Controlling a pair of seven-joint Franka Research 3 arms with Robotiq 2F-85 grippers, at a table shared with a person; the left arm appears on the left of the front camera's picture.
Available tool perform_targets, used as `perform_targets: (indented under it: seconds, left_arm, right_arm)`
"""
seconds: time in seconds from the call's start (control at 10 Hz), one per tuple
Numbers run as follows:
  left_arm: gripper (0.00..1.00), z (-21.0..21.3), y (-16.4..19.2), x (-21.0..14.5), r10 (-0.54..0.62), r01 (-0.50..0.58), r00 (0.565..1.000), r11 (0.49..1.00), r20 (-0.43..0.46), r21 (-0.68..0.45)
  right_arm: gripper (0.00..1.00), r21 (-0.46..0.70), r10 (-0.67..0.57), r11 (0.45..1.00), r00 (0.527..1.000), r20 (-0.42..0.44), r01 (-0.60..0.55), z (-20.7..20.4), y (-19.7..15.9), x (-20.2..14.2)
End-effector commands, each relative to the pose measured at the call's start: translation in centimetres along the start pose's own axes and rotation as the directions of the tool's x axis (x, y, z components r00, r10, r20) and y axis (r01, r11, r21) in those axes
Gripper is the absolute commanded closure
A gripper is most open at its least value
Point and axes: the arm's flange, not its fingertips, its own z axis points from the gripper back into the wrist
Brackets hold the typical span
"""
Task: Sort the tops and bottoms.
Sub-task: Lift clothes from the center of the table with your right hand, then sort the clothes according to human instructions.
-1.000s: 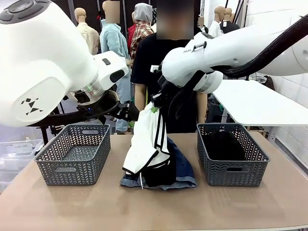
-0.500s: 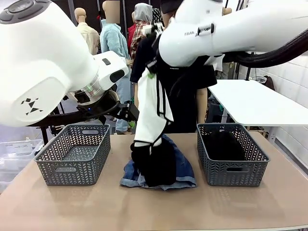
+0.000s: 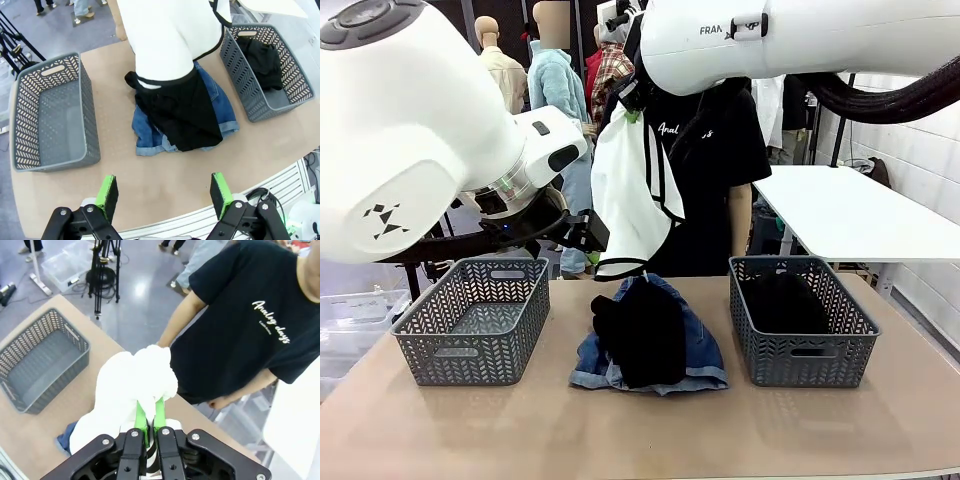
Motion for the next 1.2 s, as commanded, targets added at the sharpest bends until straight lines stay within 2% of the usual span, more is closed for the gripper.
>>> perform_targets:
  seconds: [0.0,1.1]
  left_arm:
    - [0.04,-0.09,0.28,-0.08,0.001,-0.001,1.0,1.0,0.003,-0.008]
    - [0.04,-0.09,0.28,-0.08,0.001,-0.001,1.0,1.0,0.003,-0.008]
  right_arm:
    - [1.0,0.019,-0.006,1.0,0.999,0.034,0.005,-0.52,-0.01,-0.86]
    - [1.0,0.019,-0.006,1.0,0.999,0.034,0.005,-0.52,-0.01,-0.86]
